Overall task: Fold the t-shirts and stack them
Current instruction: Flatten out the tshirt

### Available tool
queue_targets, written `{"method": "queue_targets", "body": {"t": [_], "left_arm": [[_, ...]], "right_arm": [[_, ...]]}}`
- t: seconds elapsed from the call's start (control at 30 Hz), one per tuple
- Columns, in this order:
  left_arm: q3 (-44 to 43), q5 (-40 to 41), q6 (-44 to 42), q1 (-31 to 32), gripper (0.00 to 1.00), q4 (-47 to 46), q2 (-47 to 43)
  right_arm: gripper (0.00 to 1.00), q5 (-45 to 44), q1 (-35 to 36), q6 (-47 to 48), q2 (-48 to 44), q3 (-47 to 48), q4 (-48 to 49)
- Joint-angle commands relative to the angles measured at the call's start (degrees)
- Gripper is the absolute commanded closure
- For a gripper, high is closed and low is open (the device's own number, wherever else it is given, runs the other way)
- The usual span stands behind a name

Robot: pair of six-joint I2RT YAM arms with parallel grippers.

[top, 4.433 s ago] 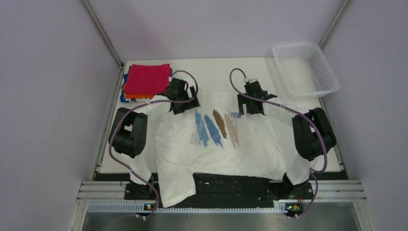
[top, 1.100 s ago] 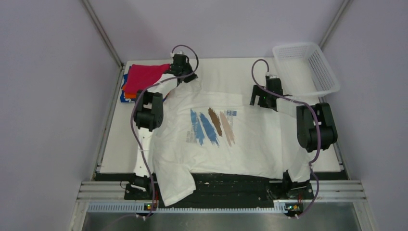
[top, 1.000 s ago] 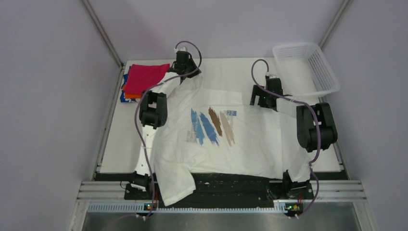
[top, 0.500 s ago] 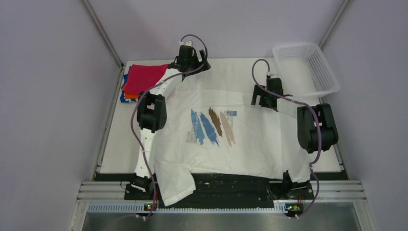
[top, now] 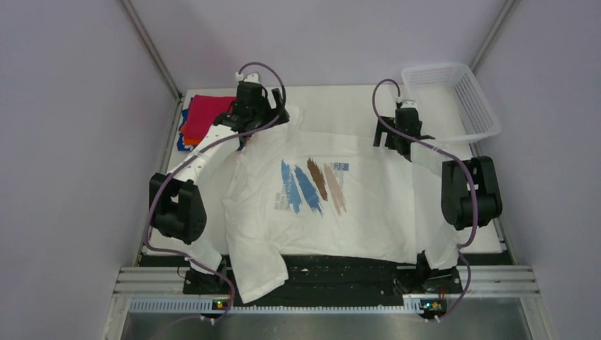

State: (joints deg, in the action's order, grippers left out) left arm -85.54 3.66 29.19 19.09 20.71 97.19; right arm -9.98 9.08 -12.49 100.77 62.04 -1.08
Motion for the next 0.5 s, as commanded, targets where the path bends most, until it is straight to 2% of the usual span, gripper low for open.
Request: {"method": "queue_targets", "body": {"t": [0.0, 0.07, 0.2, 0.47], "left_arm": [[7.0, -1.8, 2.0, 0.0, 0.01, -2.1, -0.9], [8.5, -1.7, 2.4, 0.0, 0.01, -3.0, 0.6], [4.4, -0.8, 3.1, -0.1, 0.01, 0.0, 7.3], [-14.5, 0.6, 5.2, -1.2, 0.01, 9.7, 25.6]], "right_arm": [[0.01, 4.7, -0.2, 0.4, 0.5, 4.3, -0.5], [0.01, 4.9, -0.3, -0.3, 2.3, 5.3, -1.2], [0.01, 6.6, -0.3, -1.6, 6.6, 8.5, -3.0], [0.01, 7.7, -0.3, -4.8, 15.4, 15.3, -7.7]]}}
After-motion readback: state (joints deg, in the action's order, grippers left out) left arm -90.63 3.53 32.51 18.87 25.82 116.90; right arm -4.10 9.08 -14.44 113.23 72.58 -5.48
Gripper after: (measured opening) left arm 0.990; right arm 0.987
